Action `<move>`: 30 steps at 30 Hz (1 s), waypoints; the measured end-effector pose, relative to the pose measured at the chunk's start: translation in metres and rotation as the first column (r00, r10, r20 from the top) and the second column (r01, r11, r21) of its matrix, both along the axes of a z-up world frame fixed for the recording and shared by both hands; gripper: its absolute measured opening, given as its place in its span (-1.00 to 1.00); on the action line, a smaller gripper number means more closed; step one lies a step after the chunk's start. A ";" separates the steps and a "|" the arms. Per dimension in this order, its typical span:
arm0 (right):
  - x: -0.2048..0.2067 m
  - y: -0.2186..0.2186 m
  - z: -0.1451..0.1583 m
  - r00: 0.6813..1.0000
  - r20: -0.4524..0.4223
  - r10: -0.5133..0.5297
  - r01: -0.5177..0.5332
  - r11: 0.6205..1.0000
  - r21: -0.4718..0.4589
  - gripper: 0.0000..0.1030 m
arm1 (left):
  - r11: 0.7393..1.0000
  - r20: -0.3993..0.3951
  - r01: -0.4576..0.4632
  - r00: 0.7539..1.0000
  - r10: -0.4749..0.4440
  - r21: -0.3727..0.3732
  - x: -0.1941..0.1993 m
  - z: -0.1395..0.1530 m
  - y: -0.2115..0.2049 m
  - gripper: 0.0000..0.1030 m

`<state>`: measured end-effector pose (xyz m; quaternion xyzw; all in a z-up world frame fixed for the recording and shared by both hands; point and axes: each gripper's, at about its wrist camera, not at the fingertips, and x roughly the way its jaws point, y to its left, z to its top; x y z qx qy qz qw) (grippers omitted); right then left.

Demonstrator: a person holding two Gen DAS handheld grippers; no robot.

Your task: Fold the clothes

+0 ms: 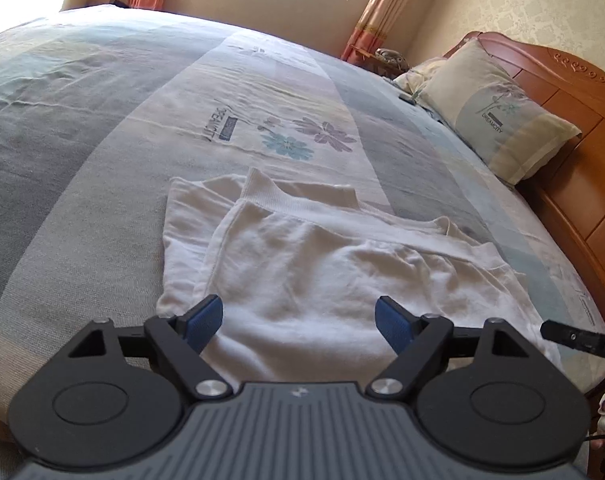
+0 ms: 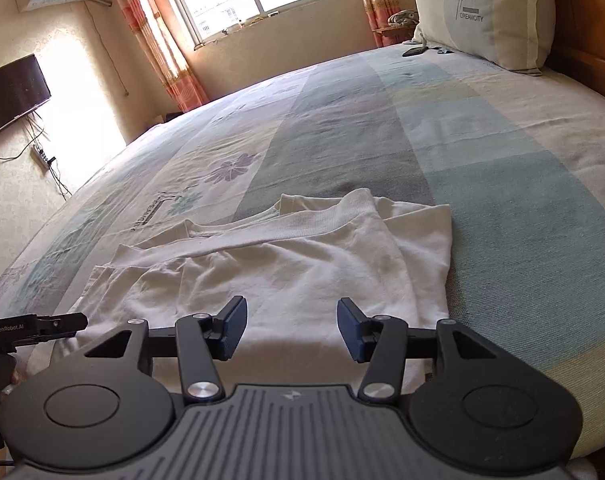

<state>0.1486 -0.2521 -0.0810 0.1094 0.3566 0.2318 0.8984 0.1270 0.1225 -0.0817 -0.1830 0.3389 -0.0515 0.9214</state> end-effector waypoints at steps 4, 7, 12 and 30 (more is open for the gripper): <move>-0.005 0.027 -0.006 0.997 -0.017 0.071 -0.071 0.997 -0.027 0.21 | 0.997 -0.038 -0.045 0.998 0.043 -0.063 0.019 -0.013 0.016 0.69; -0.008 0.043 -0.007 0.994 -0.031 0.105 -0.106 0.994 -0.041 0.23 | 0.994 -0.090 -0.090 0.992 0.084 -0.064 0.025 -0.024 0.024 0.65; -0.019 0.052 0.003 0.988 -0.014 0.152 -0.152 0.987 -0.047 0.57 | 0.983 -0.019 -0.087 0.996 0.086 -0.162 0.018 -0.009 0.054 0.68; -0.023 0.062 0.000 0.987 -0.071 0.147 -0.154 0.983 -0.096 0.70 | 0.831 -0.180 0.045 0.968 -0.172 -0.555 0.100 -0.055 0.111 0.74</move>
